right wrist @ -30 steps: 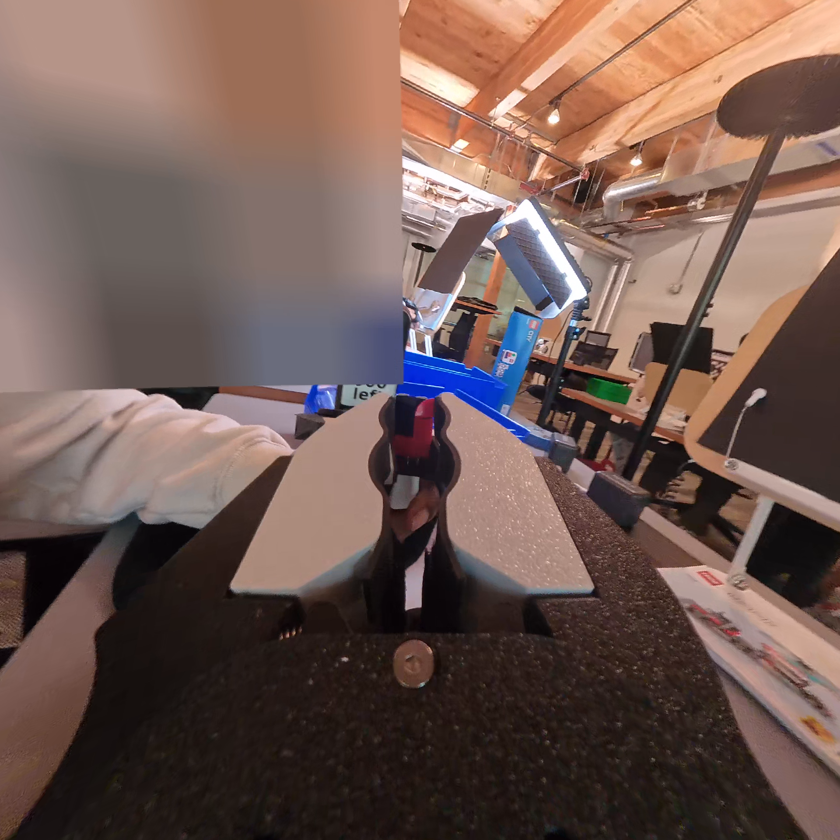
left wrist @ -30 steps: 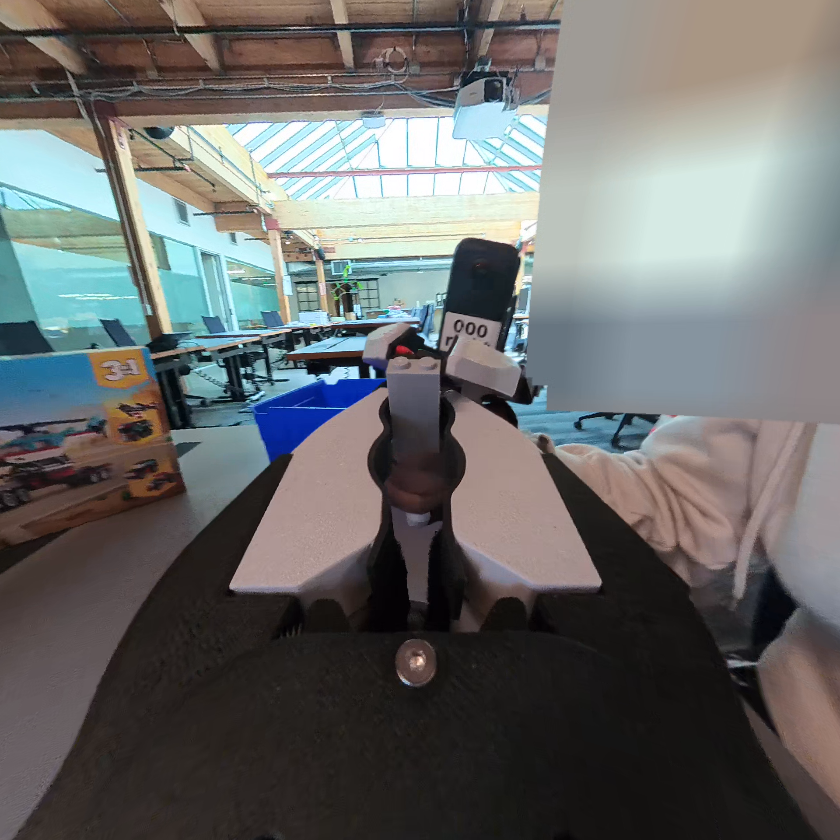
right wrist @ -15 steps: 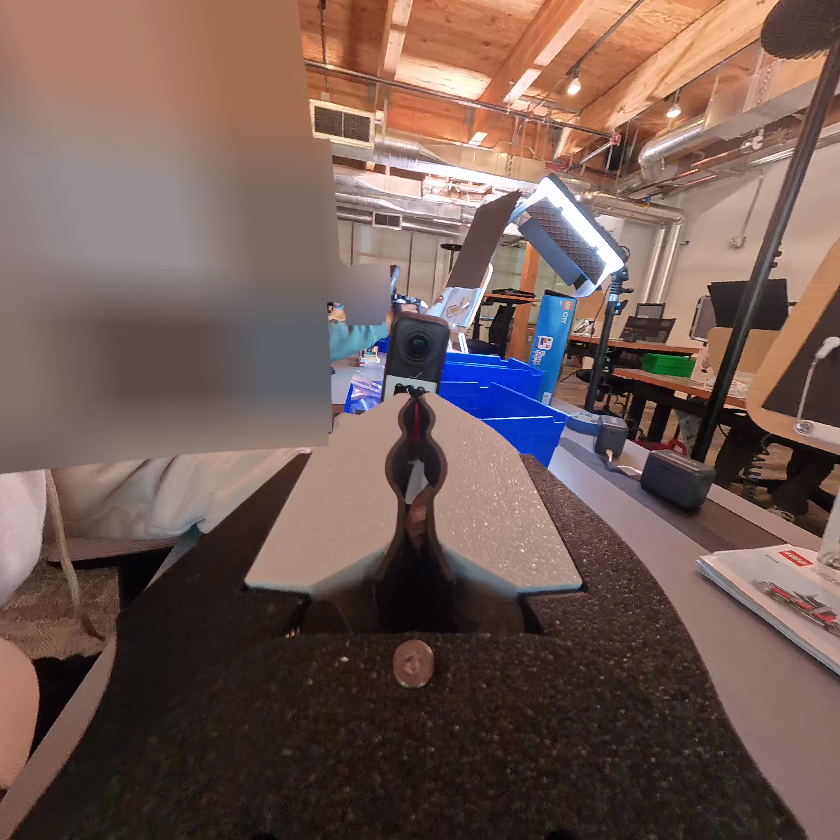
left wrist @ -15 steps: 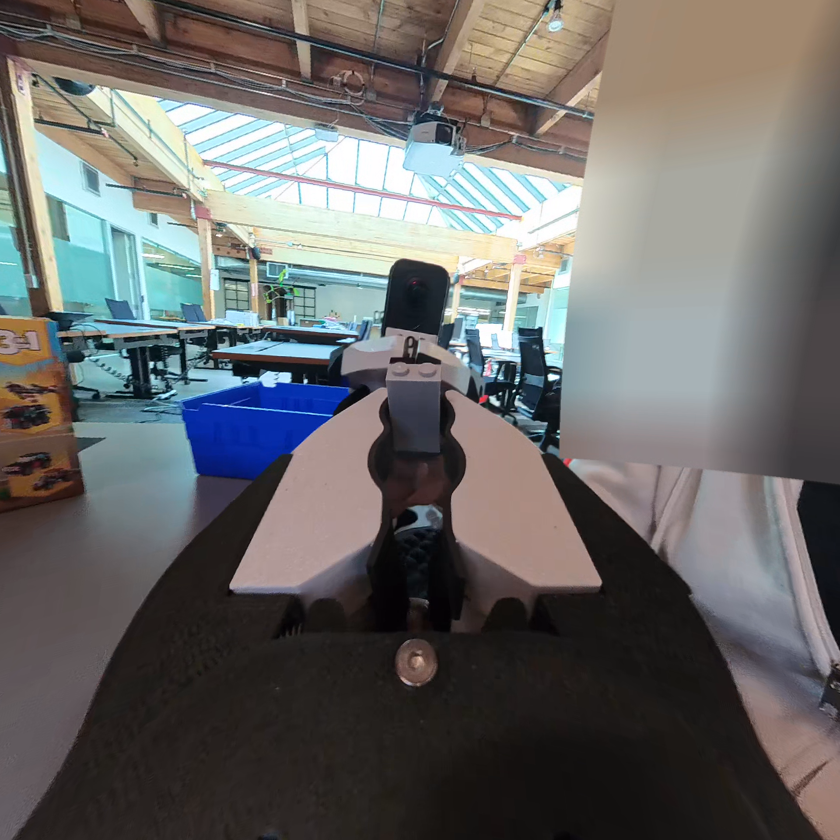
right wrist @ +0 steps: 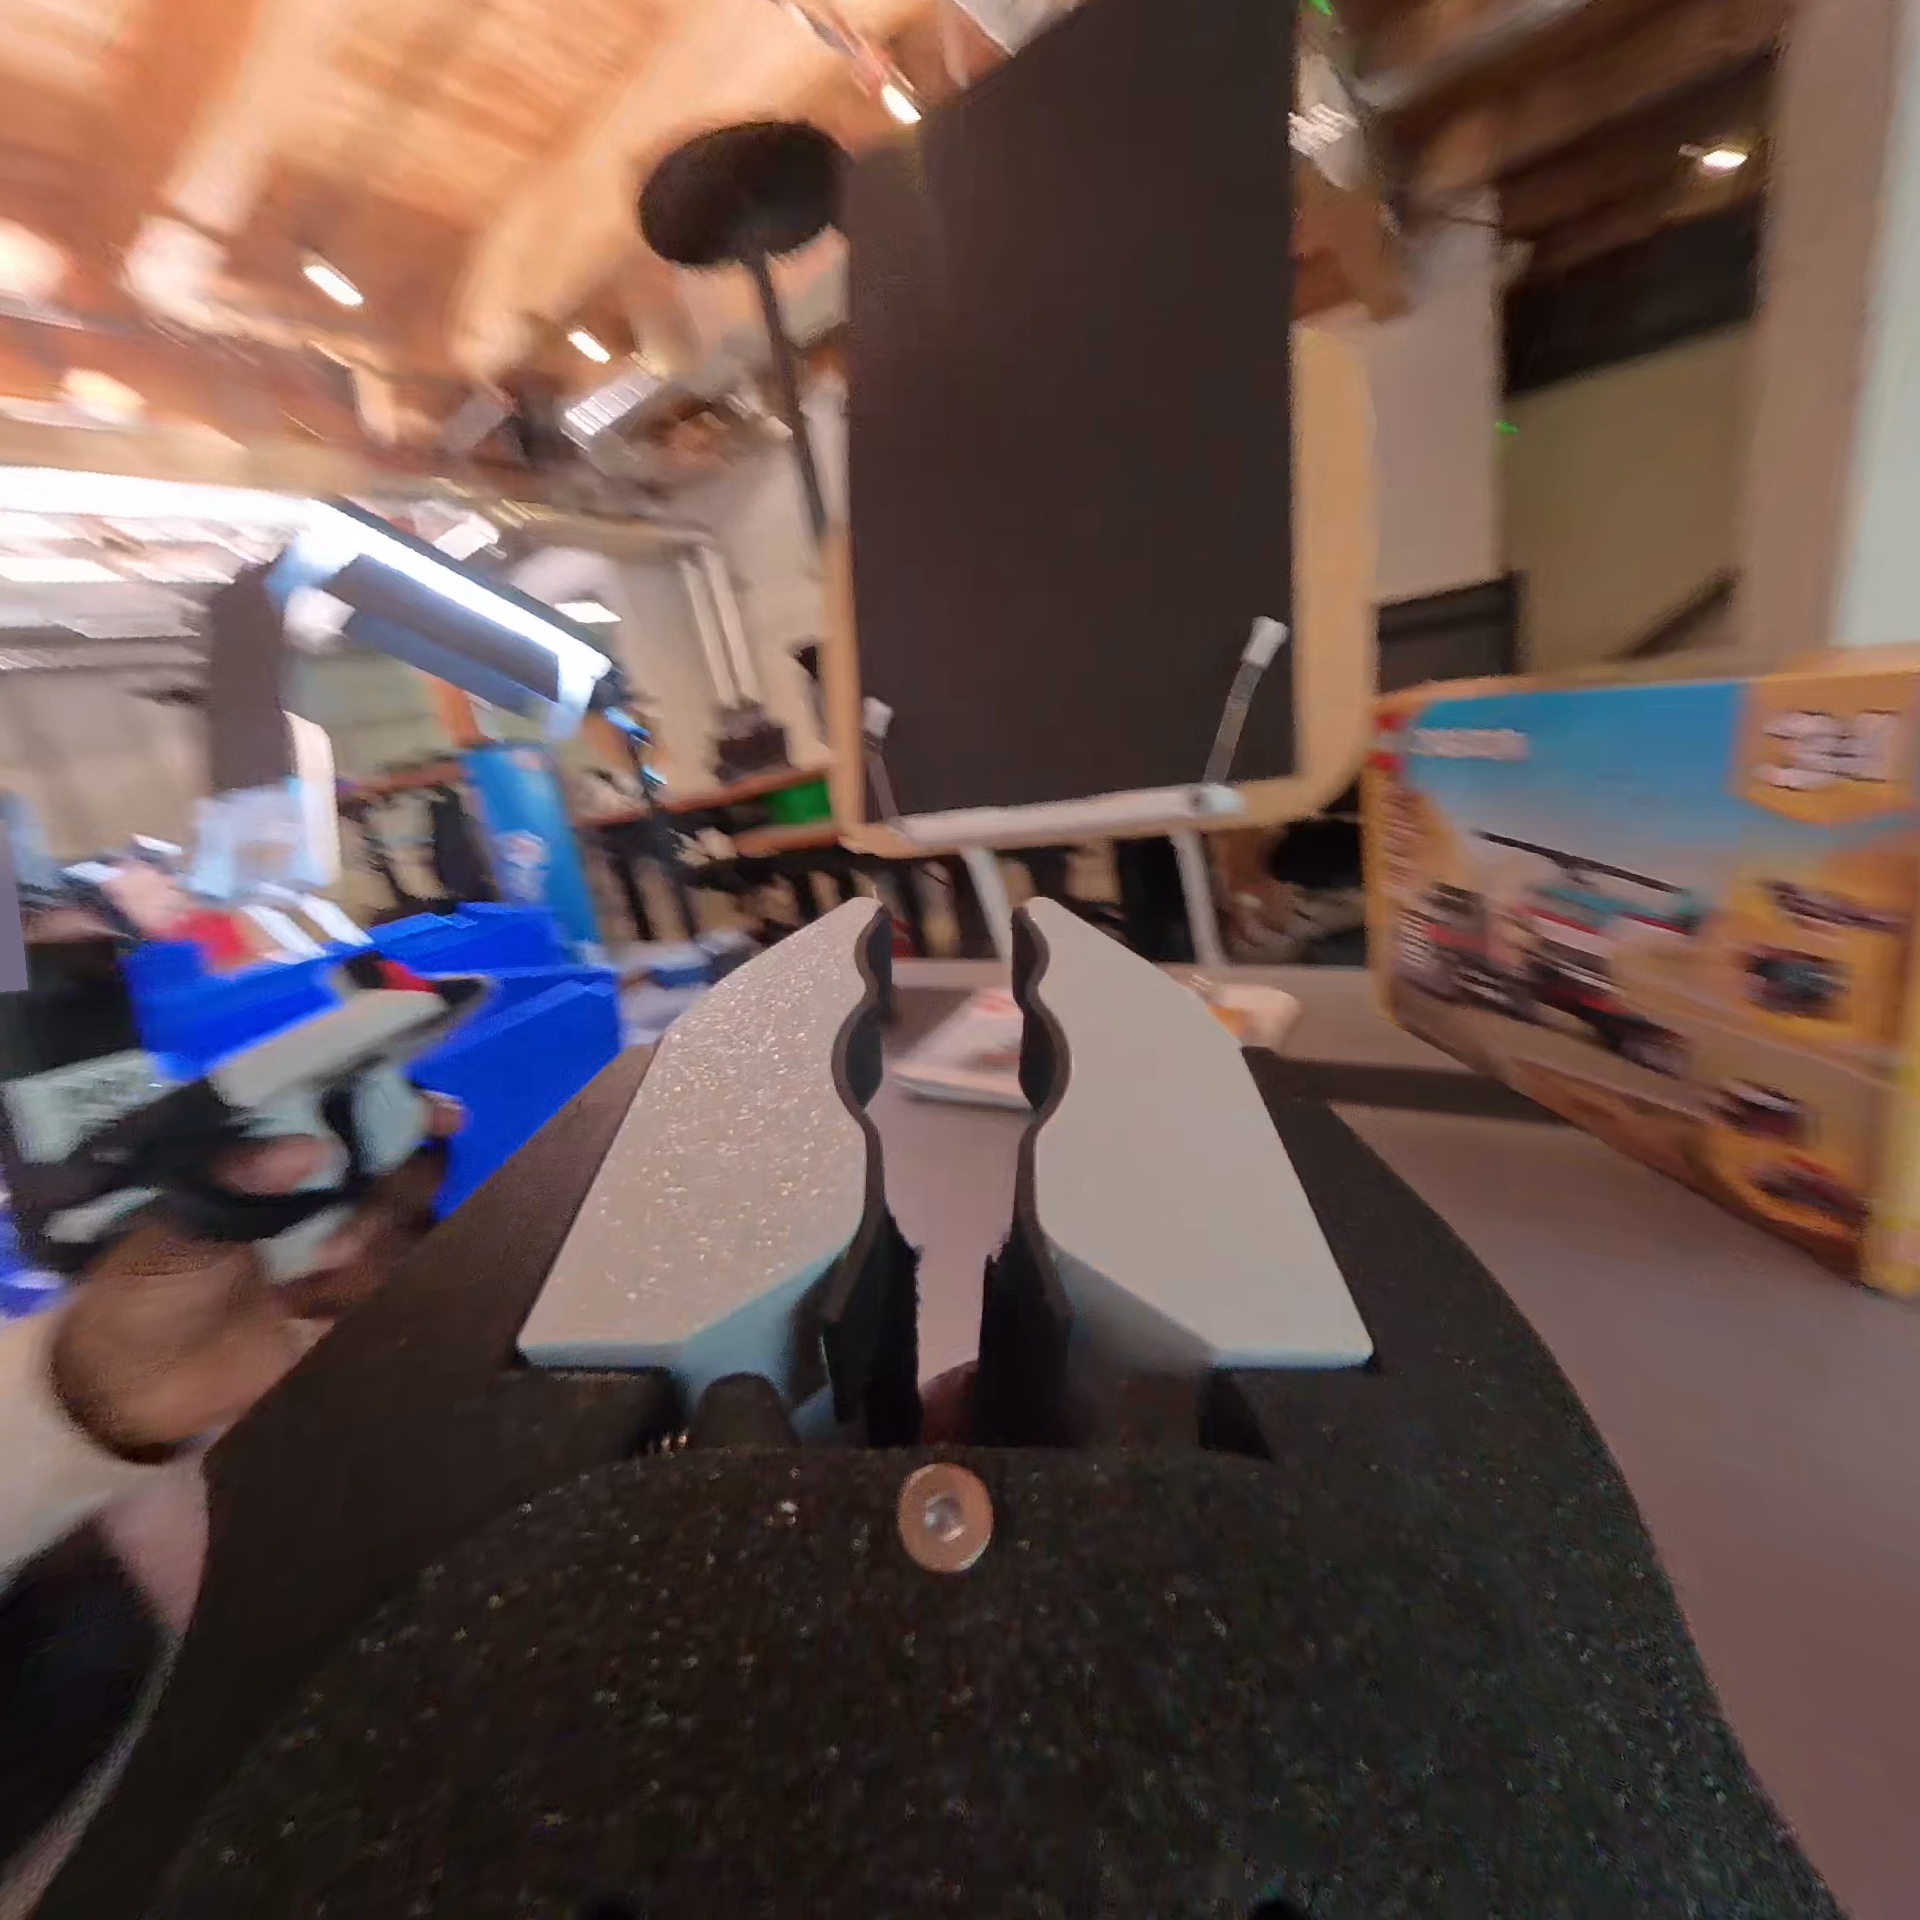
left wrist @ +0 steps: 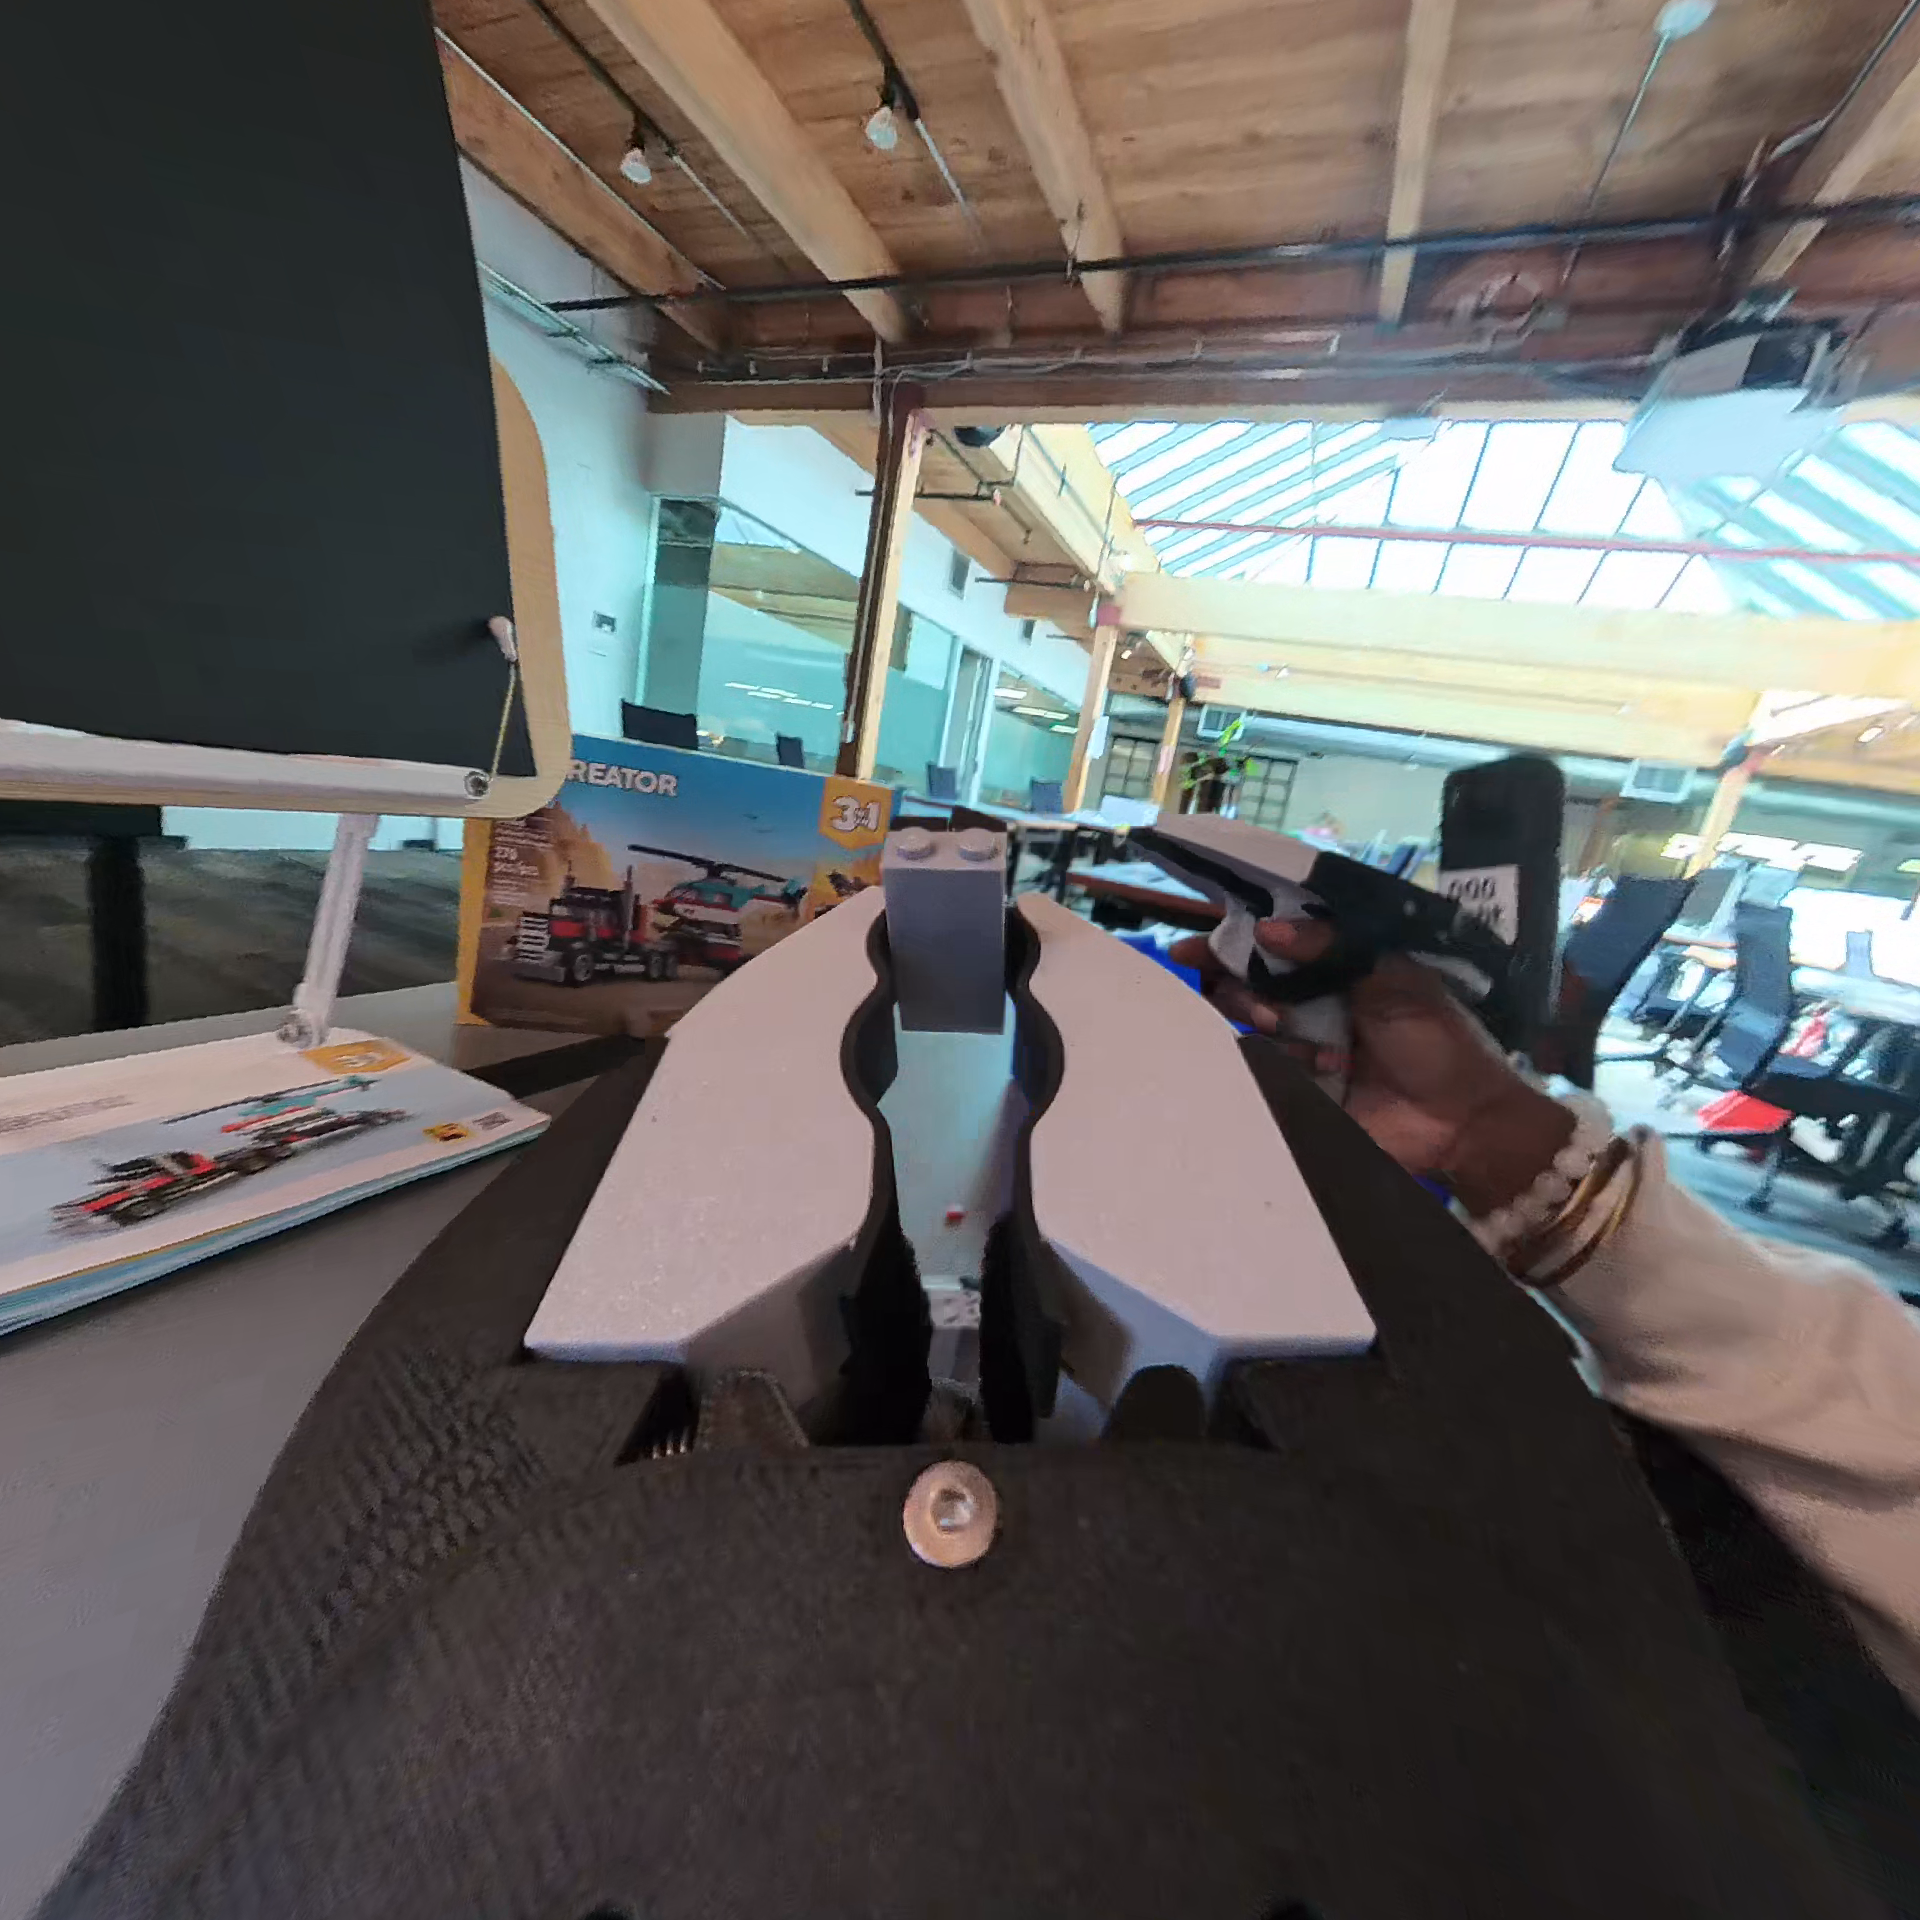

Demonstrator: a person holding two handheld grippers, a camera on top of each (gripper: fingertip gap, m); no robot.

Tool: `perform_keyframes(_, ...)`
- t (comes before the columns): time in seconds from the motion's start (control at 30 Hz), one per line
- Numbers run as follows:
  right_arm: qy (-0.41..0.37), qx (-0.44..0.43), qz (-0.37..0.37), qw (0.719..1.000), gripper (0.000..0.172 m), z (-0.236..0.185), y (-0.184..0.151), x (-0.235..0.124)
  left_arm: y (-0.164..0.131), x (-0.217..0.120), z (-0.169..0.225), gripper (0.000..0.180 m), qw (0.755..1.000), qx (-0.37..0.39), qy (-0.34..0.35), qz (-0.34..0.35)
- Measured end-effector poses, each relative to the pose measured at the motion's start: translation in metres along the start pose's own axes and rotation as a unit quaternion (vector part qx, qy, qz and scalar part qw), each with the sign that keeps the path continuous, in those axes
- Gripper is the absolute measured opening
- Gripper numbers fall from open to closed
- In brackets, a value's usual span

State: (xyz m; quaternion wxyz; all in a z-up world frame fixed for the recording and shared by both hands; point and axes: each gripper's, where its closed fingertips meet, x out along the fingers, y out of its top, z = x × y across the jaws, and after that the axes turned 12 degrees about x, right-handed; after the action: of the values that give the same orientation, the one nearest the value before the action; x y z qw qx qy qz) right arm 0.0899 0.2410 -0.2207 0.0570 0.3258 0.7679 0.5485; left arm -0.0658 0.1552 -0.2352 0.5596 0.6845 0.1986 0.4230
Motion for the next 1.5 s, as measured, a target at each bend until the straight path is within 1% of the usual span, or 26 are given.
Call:
perform_keyframes(0.07,-0.067,-0.038,-0.048,0.996,0.029,0.028,-0.009,-0.002,-0.007,0.002,0.004,0.018,0.999,0.027,-0.001,-0.017)
perform_keyframes(0.13,-0.113,-0.058,-0.137,0.982,0.038,0.052,-0.034,-0.004,-0.011,0.005,0.010,0.018,0.998,0.048,-0.007,-0.028)
perform_keyframes(0.2,-0.144,-0.052,-0.259,0.954,0.053,0.074,-0.073,-0.009,-0.013,0.006,0.015,0.018,0.998,0.060,-0.016,-0.032)
perform_keyframes(0.23,-0.168,-0.054,-0.310,0.934,0.055,0.088,-0.092,-0.014,-0.014,0.007,0.017,0.018,0.997,0.063,-0.019,-0.035)
perform_keyframes(0.3,-0.205,-0.080,-0.372,0.902,0.047,0.115,-0.119,-0.024,-0.017,0.008,0.021,0.018,0.996,0.067,-0.027,-0.042)
perform_keyframes(0.37,-0.195,-0.085,-0.412,0.886,0.041,0.126,-0.140,-0.027,-0.019,0.008,0.022,0.018,0.996,0.069,-0.029,-0.047)
perform_keyframes(0.43,-0.161,-0.078,-0.433,0.884,0.039,0.124,-0.154,-0.025,-0.019,0.008,0.023,0.018,0.996,0.069,-0.031,-0.047)
perform_keyframes(0.47,-0.142,-0.080,-0.434,0.886,0.038,0.122,-0.157,-0.023,-0.018,0.008,0.022,0.018,0.996,0.068,-0.031,-0.047)
perform_keyframes(0.5,-0.135,-0.080,-0.444,0.882,0.037,0.121,-0.159,-0.023,-0.018,0.008,0.022,0.018,0.996,0.066,-0.031,-0.047)
perform_keyframes(0.7,-0.126,-0.110,-0.454,0.875,0.031,0.122,-0.163,-0.020,-0.021,0.008,0.020,0.018,0.996,0.058,-0.033,-0.053)
perform_keyframes(0.77,-0.118,-0.109,-0.457,0.875,0.026,0.120,-0.164,-0.019,-0.024,0.009,0.021,0.018,0.996,0.060,-0.035,-0.058)
perform_keyframes(0.8,-0.115,-0.109,-0.459,0.874,0.022,0.119,-0.165,-0.019,-0.025,0.009,0.021,0.018,0.996,0.061,-0.035,-0.060)
perform_keyframes(0.87,-0.112,-0.112,-0.460,0.874,0.008,0.118,-0.166,-0.019,-0.026,0.009,0.021,0.018,0.995,0.064,-0.037,-0.063)
perform_keyframes(1.0,-0.109,-0.128,-0.458,0.873,0.007,0.117,-0.164,-0.019,-0.028,0.009,0.022,0.018,0.995,0.061,-0.040,-0.067)
perform_keyframes(1.03,-0.110,-0.137,-0.447,0.877,0.007,0.117,-0.161,-0.018,-0.028,0.009,0.022,0.018,0.995,0.061,-0.040,-0.068)
perform_keyframes(1.1,-0.107,-0.146,-0.411,0.893,0.007,0.110,-0.145,-0.011,-0.028,0.010,0.022,0.018,0.995,0.061,-0.040,-0.068)
perform_keyframes(1.2,-0.098,-0.160,-0.346,0.919,0.007,0.090,-0.113,-0.001,-0.029,0.010,0.022,0.018,0.995,0.060,-0.040,-0.068)
perform_keyframes(1.3,-0.098,-0.201,-0.281,0.934,0.007,0.064,-0.071,0.000,-0.030,0.009,0.021,0.018,0.995,0.059,-0.039,-0.071)
perform_keyframes(1.37,-0.092,-0.203,-0.229,0.947,0.007,0.048,-0.044,-0.003,-0.031,0.009,0.020,0.018,0.995,0.062,-0.038,-0.073)
perform_keyframes(1.43,-0.094,-0.204,-0.201,0.953,0.007,0.040,-0.021,-0.008,-0.033,0.009,0.019,0.018,0.995,0.063,-0.036,-0.076)
perform_keyframes(1.5,-0.110,-0.213,-0.192,0.952,0.007,0.040,0.004,-0.020,-0.036,0.009,0.019,0.018,0.994,0.062,-0.035,-0.079)
